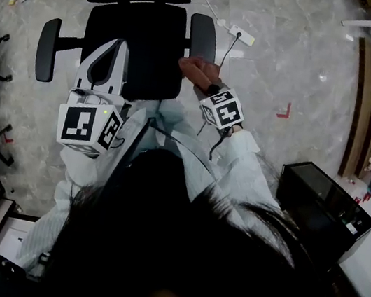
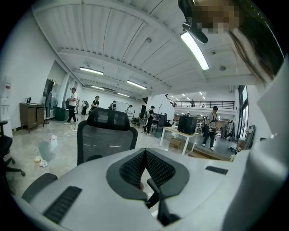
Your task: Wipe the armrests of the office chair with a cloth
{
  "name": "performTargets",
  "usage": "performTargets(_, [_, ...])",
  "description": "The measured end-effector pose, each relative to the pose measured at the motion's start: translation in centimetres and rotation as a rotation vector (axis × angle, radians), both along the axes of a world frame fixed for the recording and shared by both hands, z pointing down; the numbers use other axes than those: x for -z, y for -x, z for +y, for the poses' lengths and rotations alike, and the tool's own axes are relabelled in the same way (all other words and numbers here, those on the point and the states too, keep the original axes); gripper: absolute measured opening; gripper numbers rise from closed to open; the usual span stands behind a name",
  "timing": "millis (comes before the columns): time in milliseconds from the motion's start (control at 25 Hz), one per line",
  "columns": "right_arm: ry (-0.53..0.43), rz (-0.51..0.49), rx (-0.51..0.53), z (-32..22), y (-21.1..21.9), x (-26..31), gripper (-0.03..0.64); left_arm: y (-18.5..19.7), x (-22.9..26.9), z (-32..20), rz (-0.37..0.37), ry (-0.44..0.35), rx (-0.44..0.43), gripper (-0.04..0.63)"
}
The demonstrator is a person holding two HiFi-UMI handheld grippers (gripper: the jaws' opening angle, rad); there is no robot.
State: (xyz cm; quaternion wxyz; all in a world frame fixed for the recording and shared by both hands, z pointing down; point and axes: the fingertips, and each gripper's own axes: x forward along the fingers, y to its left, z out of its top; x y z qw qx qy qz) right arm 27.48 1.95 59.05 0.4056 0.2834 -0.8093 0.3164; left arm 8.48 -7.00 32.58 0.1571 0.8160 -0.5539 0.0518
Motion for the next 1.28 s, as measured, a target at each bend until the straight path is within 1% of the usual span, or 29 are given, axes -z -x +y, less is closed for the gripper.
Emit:
performTargets(160, [-0.023, -0.067, -0.079, -0.9, -0.1, 1.1, 0.049, -0.3, 0.1, 0.2, 0.001, 0.003, -0.014, 0.002])
performTargets(240, [-0.055, -0.129, -0.133, -2.1, -0.2, 3.1, 0.049, -0.4, 0.1, 0.2, 0.001, 0.008, -0.023, 0.002])
performTargets(320, [-0.107, -0.214, -0.189, -3.5, -0.4, 6.4, 0.049, -0.7, 0.4, 0.3, 0.006, 0.004, -0.041, 0.002])
performTargets(400, [-0.173, -0.306, -0.224, -4.7, -0.5, 10.4, 0.049, -1.2, 1.0, 0.4, 0.013, -0.008, -0.068, 0.002])
performTargets(520, [-0.283, -0.444, -0.235, -5.8, 0.1, 17.1, 0.049, -2.0, 2.3, 0.8, 0.05, -0.035, -0.124, 0.002])
performTargets(680, [-0.42, -0.591, -0.179, -5.9, 1.5, 25.3, 0.049, -2.8, 4.7, 1.5, 0.146, -0.086, -0.215, 0.002])
performTargets(800, [-0.474, -0.644, -0.111, -5.7, 2.4, 29.2, 0.049, -3.7, 6.1, 1.9, 0.155, -0.112, -0.292, 0.002])
performTargets(880, [-0.486, -0.645, -0.054, -5.4, 2.8, 30.7, 0.049, -4.0, 6.9, 1.9, 0.17, -0.127, -0.323, 0.002])
performTargets(1000, [-0.477, -0.633, 0.033, -4.7, 3.4, 31.8, 0.049, -4.0, 7.9, 2.0, 0.197, -0.137, -0.349, 0.002])
performTargets(1160, [-0.464, -0.64, 0.115, -4.0, 4.1, 32.9, 0.049, -4.4, 9.2, 2.3, 0.218, -0.146, -0.4, 0.002])
performTargets(1280, [-0.473, -0.622, 0.181, -3.5, 4.8, 33.8, 0.049, -4.8, 10.7, 2.7, 0.23, -0.175, -0.422, 0.003])
